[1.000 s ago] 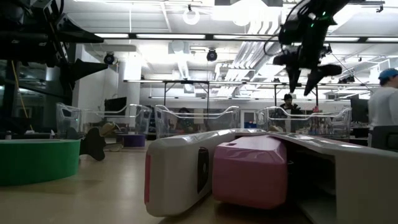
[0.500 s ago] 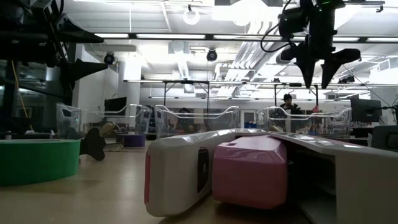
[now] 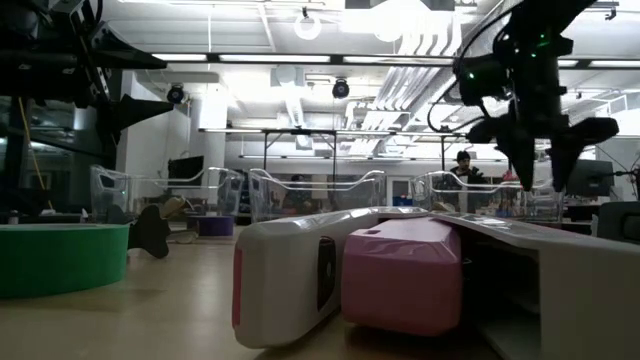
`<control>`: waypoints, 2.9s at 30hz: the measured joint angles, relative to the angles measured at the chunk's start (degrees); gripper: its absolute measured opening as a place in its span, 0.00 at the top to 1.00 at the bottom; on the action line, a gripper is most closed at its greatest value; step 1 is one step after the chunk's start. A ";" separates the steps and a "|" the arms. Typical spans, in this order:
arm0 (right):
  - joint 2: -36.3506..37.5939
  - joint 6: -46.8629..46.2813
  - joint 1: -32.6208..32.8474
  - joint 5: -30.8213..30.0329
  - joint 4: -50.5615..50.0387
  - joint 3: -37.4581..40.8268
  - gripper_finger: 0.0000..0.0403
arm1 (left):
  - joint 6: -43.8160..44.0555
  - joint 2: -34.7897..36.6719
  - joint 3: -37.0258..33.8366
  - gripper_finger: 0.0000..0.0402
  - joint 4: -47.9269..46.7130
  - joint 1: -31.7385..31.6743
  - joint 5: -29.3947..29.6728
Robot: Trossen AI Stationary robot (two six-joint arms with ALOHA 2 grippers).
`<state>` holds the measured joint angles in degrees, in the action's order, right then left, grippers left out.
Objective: Pick and place Stapler, Stapler remover, tape
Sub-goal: Put the right blue stapler remover into the middle transparent bin
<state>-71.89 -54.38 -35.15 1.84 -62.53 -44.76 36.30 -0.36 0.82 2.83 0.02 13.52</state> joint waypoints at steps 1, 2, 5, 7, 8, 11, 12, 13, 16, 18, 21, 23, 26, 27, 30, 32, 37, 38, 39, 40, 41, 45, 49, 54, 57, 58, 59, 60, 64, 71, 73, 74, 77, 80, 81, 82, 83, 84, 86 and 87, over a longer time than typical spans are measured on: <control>0.01 -0.88 0.37 -0.05 0.00 0.68 0.50 | 0.01 0.00 0.00 0.26 0.00 -0.01 0.00; -0.01 -1.66 0.73 -0.21 -0.03 1.36 0.50 | -0.01 0.00 0.00 0.26 0.00 -0.01 0.00; -0.01 -4.97 1.98 -0.85 -0.31 3.16 0.50 | -0.01 -0.02 0.00 0.26 0.00 0.00 0.00; -0.01 -7.22 3.12 -0.98 -0.35 4.08 0.50 | 0.00 0.00 0.00 0.26 0.00 -0.01 0.00; -0.01 -8.23 3.63 -0.97 -0.36 4.48 0.50 | 0.01 0.00 0.00 0.26 0.00 0.00 0.00; -0.01 -11.29 5.00 -0.99 -0.60 5.85 0.50 | 0.00 -0.01 0.00 0.26 0.00 -0.01 0.00; -0.01 -12.09 5.41 -1.00 -0.65 6.31 0.50 | 0.01 -0.02 0.00 0.26 0.00 0.01 0.00; -0.01 -12.94 5.77 -1.06 -0.69 6.82 0.50 | -0.01 0.00 0.00 0.26 0.00 0.01 0.00; -0.01 -14.48 6.35 -1.57 -0.60 8.06 0.50 | 0.01 -0.01 0.00 0.26 0.00 -0.01 0.00; -0.01 -14.87 6.28 -2.39 -0.21 8.55 0.50 | 0.00 -0.01 0.00 0.26 0.00 -0.01 0.00; -0.01 -15.07 5.79 -2.94 0.70 9.27 0.50 | 0.00 0.00 0.00 0.26 0.00 0.00 0.00; -0.01 -15.03 5.39 -2.99 1.11 9.52 0.50 | -0.01 0.00 0.00 0.26 0.00 0.01 0.00; -0.03 -15.05 4.80 -3.05 1.87 10.04 0.50 | 0.01 0.00 0.00 0.26 0.00 0.00 0.00; -0.09 -15.15 4.67 -3.18 1.93 10.08 0.50 | 0.01 0.00 0.00 0.26 0.00 -0.01 0.00; -0.66 -16.11 4.26 -4.33 2.02 10.08 0.51 | 0.01 0.00 0.00 0.26 0.00 0.00 0.00; -1.05 -16.65 4.02 -4.85 2.04 10.08 0.51 | 0.00 0.00 0.00 0.26 0.00 0.01 0.00; -2.22 -16.76 4.02 -4.52 2.04 10.08 0.51 | 0.01 -0.02 0.00 0.26 0.00 0.01 0.00; -2.49 -16.82 4.04 -4.45 2.04 10.08 0.51 | 0.00 0.00 0.00 0.26 0.00 -0.01 0.00; -2.80 -17.08 4.04 -4.47 2.04 10.08 0.51 | 0.01 -0.02 0.00 0.26 0.00 0.00 0.00; -3.18 -17.34 4.02 -4.62 2.02 10.08 0.51 | -0.01 0.00 0.00 0.26 0.00 0.00 0.00; -3.67 -17.41 4.02 -4.76 2.04 10.08 0.51 | 0.01 -0.01 0.00 0.26 0.00 -0.01 0.00; -5.71 -17.35 4.02 -4.69 2.04 10.08 0.51 | 0.01 -0.02 0.00 0.26 0.00 -0.01 0.00; -7.67 -16.04 4.02 -3.97 2.69 10.08 0.51 | 0.01 0.00 0.00 0.26 0.00 0.00 0.00; -9.95 -13.38 4.02 -1.74 6.20 9.88 0.52 | -0.01 -0.02 0.00 0.26 0.00 -0.01 0.00; -10.52 -12.36 3.97 -0.76 7.33 9.77 0.57 | 0.01 -0.01 0.00 0.26 0.00 0.01 0.00; -10.52 -12.11 3.97 -0.53 7.62 9.77 0.59 | 0.00 0.00 0.00 0.26 0.00 0.01 0.00; -10.52 -11.75 3.97 -0.30 7.96 9.80 0.62 | 0.00 0.00 0.00 0.26 0.00 -0.01 0.00; -10.52 -11.67 3.97 -0.09 8.21 9.80 0.64 | 0.01 0.00 0.00 0.26 0.00 0.01 0.00; -10.50 -11.14 3.97 0.61 9.28 9.84 0.76 | 0.00 -0.01 0.00 0.26 0.00 0.01 0.00; -10.53 -9.34 4.02 1.36 9.68 9.51 0.92 | 0.00 -0.01 0.00 0.26 0.00 0.01 0.00; -10.63 -8.21 4.04 2.01 9.79 9.01 0.92 | 0.01 0.00 0.00 0.26 0.00 0.00 0.00; -10.63 -7.91 4.06 2.21 9.97 8.65 0.92 | 0.00 -0.01 0.00 0.26 0.00 -0.01 0.00; -10.63 -6.90 4.08 2.52 10.34 7.32 0.92 | 0.01 -0.02 0.00 0.26 0.00 -0.01 0.00; -10.63 -5.65 4.08 2.78 9.91 5.68 0.89 | 0.00 0.00 0.00 0.26 0.00 0.01 0.00; -10.63 -5.01 4.06 2.87 9.91 4.98 0.89 | 0.01 0.00 0.00 0.26 0.00 -0.01 0.00; -10.63 -4.31 4.06 3.02 9.95 4.22 0.89 | 0.00 -0.02 0.00 0.26 0.00 -0.01 0.00; -10.63 -3.50 4.06 3.15 9.99 3.26 0.90 | -0.01 0.00 0.00 0.26 0.00 0.01 0.00; -10.63 -2.60 4.06 3.17 9.99 2.25 0.91 | 0.00 0.00 0.00 0.26 0.00 0.01 0.00; -10.63 -0.93 4.05 3.16 9.95 0.04 0.92 | -0.01 0.00 0.00 0.26 0.00 -0.01 0.00; -10.63 -0.04 4.04 3.13 9.94 -1.18 0.92 | 0.01 0.00 0.00 0.26 0.00 -0.01 0.00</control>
<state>-82.52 -54.42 -31.11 4.97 -52.59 -45.94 36.32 -0.36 0.82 2.83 0.01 13.52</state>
